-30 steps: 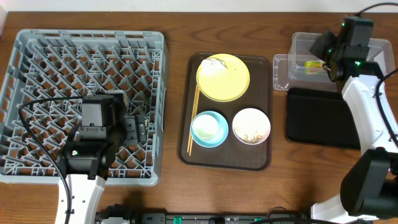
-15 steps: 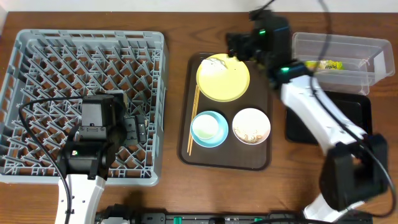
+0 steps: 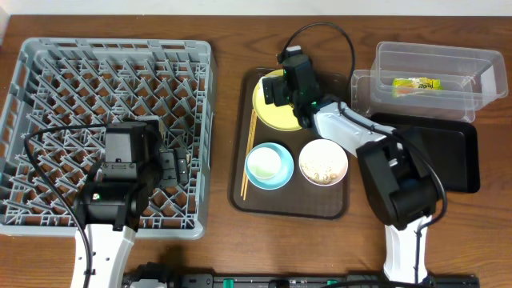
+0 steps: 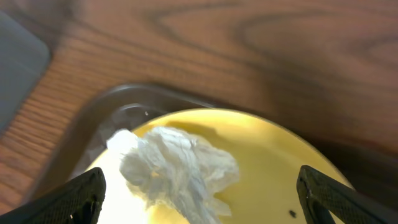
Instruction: Sort waste into correct bins and load items into the dishwasher
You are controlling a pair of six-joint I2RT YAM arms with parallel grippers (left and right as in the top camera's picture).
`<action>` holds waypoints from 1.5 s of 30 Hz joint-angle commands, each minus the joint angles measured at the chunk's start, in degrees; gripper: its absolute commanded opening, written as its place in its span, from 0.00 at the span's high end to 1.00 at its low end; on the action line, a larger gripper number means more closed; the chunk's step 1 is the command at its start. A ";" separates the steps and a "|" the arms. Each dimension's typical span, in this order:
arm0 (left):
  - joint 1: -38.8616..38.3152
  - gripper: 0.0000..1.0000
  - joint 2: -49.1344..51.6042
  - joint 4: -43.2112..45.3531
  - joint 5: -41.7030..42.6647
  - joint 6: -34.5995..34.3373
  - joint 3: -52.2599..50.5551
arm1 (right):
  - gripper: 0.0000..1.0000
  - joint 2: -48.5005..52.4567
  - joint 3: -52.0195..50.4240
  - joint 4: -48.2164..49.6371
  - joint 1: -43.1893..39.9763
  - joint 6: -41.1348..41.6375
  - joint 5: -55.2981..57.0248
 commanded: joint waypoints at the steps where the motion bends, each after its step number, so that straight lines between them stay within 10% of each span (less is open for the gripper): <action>1: 0.02 0.11 -0.09 -0.50 0.15 -0.55 1.40 | 0.09 1.99 0.17 0.81 0.92 1.62 1.86; 6: 0.02 0.11 -0.09 -1.11 0.13 -0.52 1.38 | 0.38 2.78 0.17 0.07 0.98 2.16 2.38; 11: 0.02 0.11 -0.09 -1.09 0.13 -0.52 1.40 | 0.99 2.64 0.17 -1.88 1.01 2.14 4.22; 26: 0.02 0.11 -0.09 -1.07 0.13 -0.52 1.40 | 0.99 -19.45 0.17 -22.45 -3.30 1.49 6.25; 45: 0.02 0.11 -0.09 -1.09 0.13 -0.52 1.40 | 0.99 -29.83 0.15 -32.24 -29.07 2.16 9.09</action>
